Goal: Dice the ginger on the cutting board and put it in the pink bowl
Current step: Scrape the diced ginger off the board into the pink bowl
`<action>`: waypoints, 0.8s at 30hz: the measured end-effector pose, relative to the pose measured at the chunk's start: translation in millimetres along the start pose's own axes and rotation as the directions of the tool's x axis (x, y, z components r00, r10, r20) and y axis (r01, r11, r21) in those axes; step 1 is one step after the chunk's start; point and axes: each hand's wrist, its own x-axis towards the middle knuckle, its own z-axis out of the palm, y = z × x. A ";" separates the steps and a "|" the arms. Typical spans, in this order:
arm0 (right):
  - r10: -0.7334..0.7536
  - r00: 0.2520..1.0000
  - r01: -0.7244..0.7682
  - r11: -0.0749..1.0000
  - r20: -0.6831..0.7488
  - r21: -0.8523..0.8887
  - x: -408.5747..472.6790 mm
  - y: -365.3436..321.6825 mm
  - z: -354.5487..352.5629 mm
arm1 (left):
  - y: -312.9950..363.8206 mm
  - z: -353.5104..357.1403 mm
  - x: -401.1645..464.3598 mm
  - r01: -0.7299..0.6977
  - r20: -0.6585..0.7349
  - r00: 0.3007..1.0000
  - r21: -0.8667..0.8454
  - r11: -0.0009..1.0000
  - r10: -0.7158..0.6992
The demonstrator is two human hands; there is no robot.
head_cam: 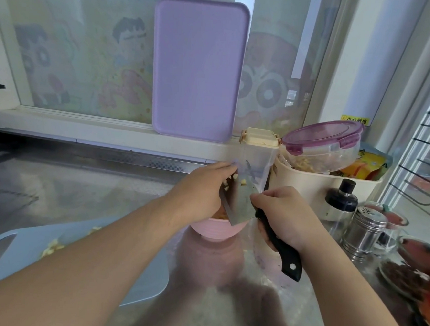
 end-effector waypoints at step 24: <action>-0.087 0.995 0.085 0.994 -0.039 -0.063 -4.8 -3.3 3.8 | 4.9 13.4 -6.7 -0.073 -0.305 0.952 -0.164 0.984 0.020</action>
